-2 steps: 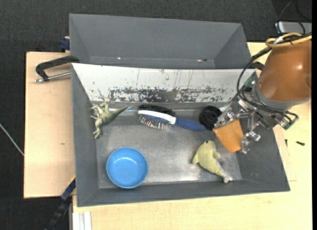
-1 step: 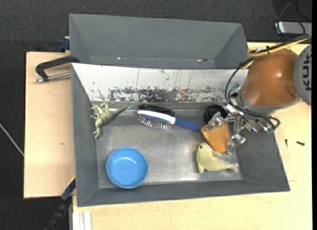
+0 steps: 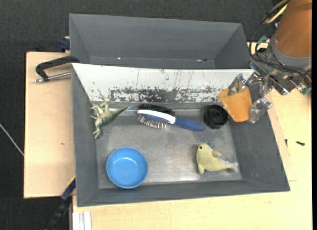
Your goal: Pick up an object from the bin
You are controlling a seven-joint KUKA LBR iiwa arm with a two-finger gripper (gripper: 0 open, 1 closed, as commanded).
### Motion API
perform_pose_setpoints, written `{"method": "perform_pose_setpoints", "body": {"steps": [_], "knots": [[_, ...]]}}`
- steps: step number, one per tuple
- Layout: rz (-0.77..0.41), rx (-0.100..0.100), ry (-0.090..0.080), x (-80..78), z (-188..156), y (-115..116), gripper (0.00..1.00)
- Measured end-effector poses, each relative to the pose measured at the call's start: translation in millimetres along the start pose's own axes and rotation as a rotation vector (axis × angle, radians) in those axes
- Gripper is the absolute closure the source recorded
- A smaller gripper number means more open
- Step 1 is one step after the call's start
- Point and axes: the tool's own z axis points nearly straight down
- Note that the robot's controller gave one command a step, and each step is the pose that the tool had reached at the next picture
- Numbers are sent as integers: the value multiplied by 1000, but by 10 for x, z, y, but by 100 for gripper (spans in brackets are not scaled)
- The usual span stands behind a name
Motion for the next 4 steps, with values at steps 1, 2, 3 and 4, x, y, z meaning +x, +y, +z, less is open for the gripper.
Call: {"method": "perform_pose_setpoints", "body": {"steps": [1,2,3,4], "knots": [[220,-4,7,169,124,-336,100],[548,-10,15,126,715,-43,100],[634,-11,31,448,1978,-433,100],[641,-15,65,362,2098,-386,100]]}}
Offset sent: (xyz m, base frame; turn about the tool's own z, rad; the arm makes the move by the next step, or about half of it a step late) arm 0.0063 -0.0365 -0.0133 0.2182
